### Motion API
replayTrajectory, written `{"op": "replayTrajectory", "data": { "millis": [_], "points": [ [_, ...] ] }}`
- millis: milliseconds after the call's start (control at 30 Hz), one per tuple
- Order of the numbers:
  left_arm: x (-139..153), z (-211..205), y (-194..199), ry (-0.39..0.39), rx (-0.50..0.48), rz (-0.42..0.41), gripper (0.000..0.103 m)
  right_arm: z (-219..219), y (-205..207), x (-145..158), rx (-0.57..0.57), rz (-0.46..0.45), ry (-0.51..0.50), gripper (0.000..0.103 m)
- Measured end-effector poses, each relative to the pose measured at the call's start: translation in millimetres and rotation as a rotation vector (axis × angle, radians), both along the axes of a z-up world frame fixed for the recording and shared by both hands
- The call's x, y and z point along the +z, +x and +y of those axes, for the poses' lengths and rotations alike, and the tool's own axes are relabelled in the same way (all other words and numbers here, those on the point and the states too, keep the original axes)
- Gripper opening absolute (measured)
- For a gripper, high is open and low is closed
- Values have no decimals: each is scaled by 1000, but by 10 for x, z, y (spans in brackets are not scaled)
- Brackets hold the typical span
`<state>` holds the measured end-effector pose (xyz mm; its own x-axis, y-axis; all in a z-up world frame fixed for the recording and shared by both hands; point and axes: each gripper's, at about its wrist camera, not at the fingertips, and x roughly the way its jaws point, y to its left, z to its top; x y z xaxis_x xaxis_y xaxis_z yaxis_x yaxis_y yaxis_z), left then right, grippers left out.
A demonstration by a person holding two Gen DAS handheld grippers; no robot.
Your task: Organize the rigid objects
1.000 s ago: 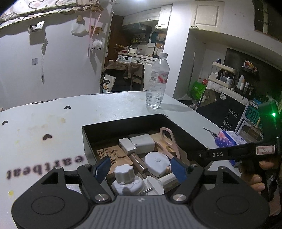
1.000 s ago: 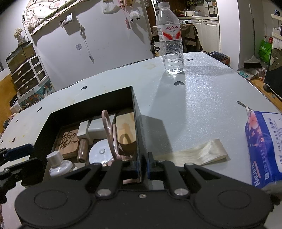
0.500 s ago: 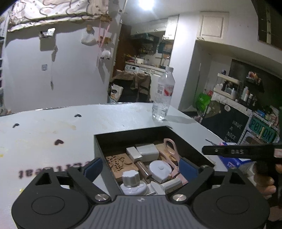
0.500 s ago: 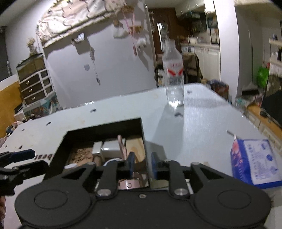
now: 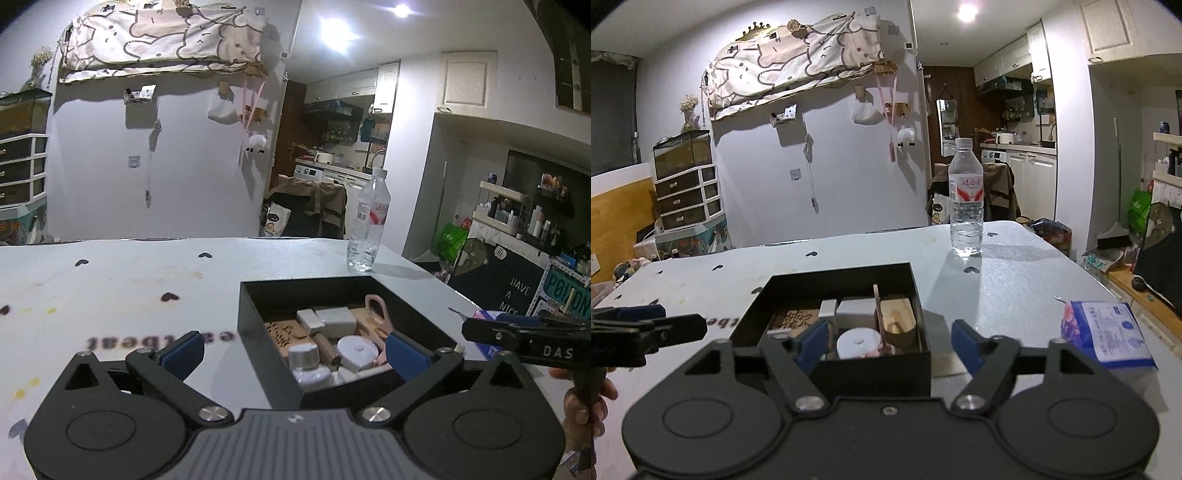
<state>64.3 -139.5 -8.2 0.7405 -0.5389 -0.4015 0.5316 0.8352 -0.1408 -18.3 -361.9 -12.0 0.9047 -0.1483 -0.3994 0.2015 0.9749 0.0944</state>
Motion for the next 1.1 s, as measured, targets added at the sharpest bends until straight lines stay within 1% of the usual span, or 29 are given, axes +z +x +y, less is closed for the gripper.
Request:
{"op": "replayTrajectory", "data": {
  "millis": [133,200,267,367,567,1100],
  "points": [
    [-50,55,-121,12,18,-18,103,51,-118,-30,-21,-11,-16,86],
    [-64,93,-169,16,35,-30,103,78,-169,-45,-24,-18,-27,95],
    [-81,125,-217,23,44,-42,103,106,-218,-63,-29,-27,-34,100],
    [-100,171,-276,26,49,-50,103,148,-254,-85,-37,-31,-46,103],
    [-143,243,-374,35,59,-63,103,223,-307,-136,-40,-38,-68,103],
    [-167,324,-427,37,76,-70,103,275,-333,-145,-32,-45,-67,103]
  ]
}}
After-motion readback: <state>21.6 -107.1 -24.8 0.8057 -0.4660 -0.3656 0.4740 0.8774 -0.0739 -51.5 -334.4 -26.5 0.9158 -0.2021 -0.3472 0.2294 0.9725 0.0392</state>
